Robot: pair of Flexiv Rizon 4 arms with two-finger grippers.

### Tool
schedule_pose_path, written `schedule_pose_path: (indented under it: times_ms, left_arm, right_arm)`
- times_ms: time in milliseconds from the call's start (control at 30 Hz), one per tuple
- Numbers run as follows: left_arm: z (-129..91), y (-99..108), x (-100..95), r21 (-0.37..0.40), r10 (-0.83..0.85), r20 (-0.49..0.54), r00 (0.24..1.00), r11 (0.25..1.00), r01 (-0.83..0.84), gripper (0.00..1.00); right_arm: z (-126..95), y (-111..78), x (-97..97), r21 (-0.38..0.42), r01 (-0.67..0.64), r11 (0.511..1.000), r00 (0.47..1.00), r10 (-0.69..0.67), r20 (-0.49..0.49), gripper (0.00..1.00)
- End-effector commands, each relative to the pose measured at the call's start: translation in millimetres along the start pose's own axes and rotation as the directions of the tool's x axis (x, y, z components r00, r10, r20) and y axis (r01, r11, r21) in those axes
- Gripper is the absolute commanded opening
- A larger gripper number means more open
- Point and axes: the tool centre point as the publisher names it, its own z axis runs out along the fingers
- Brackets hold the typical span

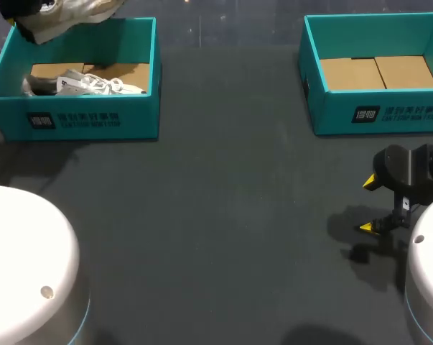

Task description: Take the shoe out of the shoebox, open the shoe tongue, remove and reinsert the insole, then place the shoe into the shoebox

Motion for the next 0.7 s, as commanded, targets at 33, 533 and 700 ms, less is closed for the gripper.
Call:
schedule_pose_path:
  times_ms: [33,533,700]
  left_arm:
    - [3.6,16.3,6.6,0.063,0.205,0.241,0.949,0.972,-0.226,0.00]
    - [6.7,28.1,-3.6,0.071,0.307,0.251,0.918,0.940,-0.334,0.00]
    - [16.2,37.6,-6.7,0.078,0.375,0.226,0.899,0.913,-0.400,0.00]
  right_arm:
    - [-0.8,0.0,2.1,0.002,0.000,1.000,1.000,0.000,0.003,1.00]
    - [-0.8,0.0,2.1,0.002,0.000,1.000,1.000,0.000,0.003,1.00]
    - [-0.8,0.0,2.1,0.002,0.000,1.000,1.000,0.000,0.003,1.00]
